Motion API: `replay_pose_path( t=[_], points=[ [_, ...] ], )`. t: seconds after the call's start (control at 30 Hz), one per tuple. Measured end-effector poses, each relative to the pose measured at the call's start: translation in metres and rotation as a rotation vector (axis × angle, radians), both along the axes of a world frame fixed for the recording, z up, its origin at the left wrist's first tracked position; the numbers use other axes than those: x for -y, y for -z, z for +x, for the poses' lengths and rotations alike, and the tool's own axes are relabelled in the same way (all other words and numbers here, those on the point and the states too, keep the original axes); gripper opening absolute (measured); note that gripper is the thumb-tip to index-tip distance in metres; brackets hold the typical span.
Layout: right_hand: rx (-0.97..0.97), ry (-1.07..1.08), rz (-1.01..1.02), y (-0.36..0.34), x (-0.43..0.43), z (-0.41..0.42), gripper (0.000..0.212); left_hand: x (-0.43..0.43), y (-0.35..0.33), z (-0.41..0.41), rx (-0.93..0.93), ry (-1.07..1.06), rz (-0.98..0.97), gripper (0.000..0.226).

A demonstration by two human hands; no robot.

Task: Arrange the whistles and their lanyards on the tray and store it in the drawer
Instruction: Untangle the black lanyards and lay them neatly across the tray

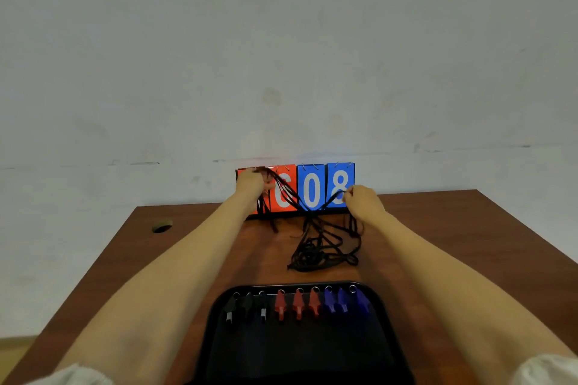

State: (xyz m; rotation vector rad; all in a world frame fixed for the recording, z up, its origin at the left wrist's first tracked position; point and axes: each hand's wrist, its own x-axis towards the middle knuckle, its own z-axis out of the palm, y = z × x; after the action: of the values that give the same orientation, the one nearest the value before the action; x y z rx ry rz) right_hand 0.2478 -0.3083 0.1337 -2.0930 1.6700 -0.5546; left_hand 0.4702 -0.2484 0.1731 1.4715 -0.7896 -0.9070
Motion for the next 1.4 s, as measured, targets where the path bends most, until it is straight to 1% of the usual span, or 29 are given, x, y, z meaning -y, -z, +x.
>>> replay_pose_path(
  t=[0.07, 0.13, 0.17, 0.2, 0.23, 0.27, 0.3, 0.33, 0.37, 0.43, 0.53, 0.6, 0.73, 0.8, 0.87, 0.93, 0.97, 1.03, 1.1, 1.13, 1.2, 1.23, 1.3, 1.33, 1.4],
  points=[
    [0.141, -0.074, -0.087, -0.010, -0.003, 0.008, 0.031, 0.001, 0.012, -0.005, 0.253, 0.082, 0.186, 0.030],
    [0.233, -0.124, -0.142, -0.024, -0.007, 0.017, 0.028, -0.002, 0.020, -0.011, 0.473, 0.081, 0.305, 0.013],
    [0.278, -0.138, -0.149, -0.031, -0.008, 0.022, 0.025, -0.003, 0.026, -0.012, 0.562, 0.099, 0.336, 0.029],
    [0.318, -0.148, -0.146, -0.038, -0.009, 0.026, 0.024, -0.003, 0.031, -0.014, 0.637, 0.169, 0.373, 0.051],
    [0.348, -0.158, -0.142, -0.044, -0.008, 0.029, 0.024, -0.005, 0.033, -0.017, 0.661, 0.262, 0.386, 0.068],
    [0.366, -0.168, -0.138, -0.048, -0.008, 0.032, 0.024, -0.006, 0.036, -0.022, 0.653, 0.346, 0.365, 0.080],
    [0.378, -0.178, -0.138, -0.053, -0.008, 0.034, 0.023, -0.007, 0.037, -0.027, 0.630, 0.411, 0.327, 0.087],
    [0.384, -0.188, -0.145, -0.056, -0.008, 0.036, 0.022, -0.006, 0.038, -0.033, 0.607, 0.464, 0.262, 0.088],
    [0.389, -0.196, -0.157, -0.059, -0.008, 0.038, 0.022, -0.005, 0.040, -0.037, 0.600, 0.499, 0.205, 0.084],
    [0.402, -0.203, -0.180, -0.065, -0.008, 0.039, 0.021, -0.002, 0.040, -0.044, 0.595, 0.526, 0.091, 0.066],
    [0.430, -0.183, -0.222, -0.071, -0.004, 0.036, 0.022, 0.000, 0.039, -0.045, 0.541, 0.423, -0.026, 0.037],
    [0.403, -0.157, -0.261, -0.071, 0.000, 0.032, 0.026, 0.005, 0.038, -0.041, 0.459, 0.320, -0.092, 0.029],
    [0.109, -0.134, -0.236, -0.060, 0.005, 0.021, 0.026, 0.007, 0.018, -0.035, 0.359, 0.149, -0.211, 0.018],
    [-0.018, -0.122, -0.203, -0.046, 0.007, 0.016, 0.026, 0.007, 0.004, -0.031, 0.377, 0.072, -0.269, 0.014],
    [-0.097, -0.087, -0.165, -0.035, 0.008, 0.010, 0.030, 0.007, -0.005, -0.023, 0.420, -0.025, -0.300, 0.015],
    [-0.139, -0.043, -0.127, -0.029, 0.010, 0.003, 0.029, 0.007, -0.009, -0.013, 0.484, -0.107, -0.293, 0.015],
    [-0.164, -0.020, -0.111, -0.027, 0.010, -0.001, 0.026, 0.008, -0.008, -0.008, 0.486, -0.140, -0.284, 0.015],
    [-0.205, 0.029, -0.082, -0.024, 0.012, -0.008, 0.020, 0.007, -0.006, -0.002, 0.425, -0.209, -0.268, 0.014],
    [-0.220, 0.055, -0.061, -0.021, 0.013, -0.014, 0.016, 0.005, -0.004, -0.002, 0.441, -0.235, -0.235, 0.016],
    [-0.212, 0.051, -0.059, -0.020, 0.013, -0.015, 0.016, 0.004, -0.002, -0.004, 0.467, -0.199, -0.214, 0.018],
    [-0.181, 0.022, -0.068, -0.020, 0.011, -0.015, 0.020, 0.005, 0.006, -0.008, 0.553, -0.073, -0.100, 0.025],
    [-0.164, 0.006, -0.075, -0.020, 0.010, -0.014, 0.024, 0.004, 0.010, -0.011, 0.597, -0.010, -0.016, 0.033],
    [-0.143, -0.030, -0.087, -0.022, 0.006, -0.012, 0.030, 0.008, 0.021, -0.014, 0.719, 0.062, 0.088, 0.052],
    [-0.133, -0.047, -0.093, -0.023, 0.004, -0.011, 0.031, 0.008, 0.025, -0.017, 0.779, 0.106, 0.119, 0.059],
    [-0.115, -0.093, -0.111, -0.028, -0.001, -0.009, 0.032, -0.001, 0.021, -0.031, 0.819, 0.260, 0.121, 0.061]
  ],
)
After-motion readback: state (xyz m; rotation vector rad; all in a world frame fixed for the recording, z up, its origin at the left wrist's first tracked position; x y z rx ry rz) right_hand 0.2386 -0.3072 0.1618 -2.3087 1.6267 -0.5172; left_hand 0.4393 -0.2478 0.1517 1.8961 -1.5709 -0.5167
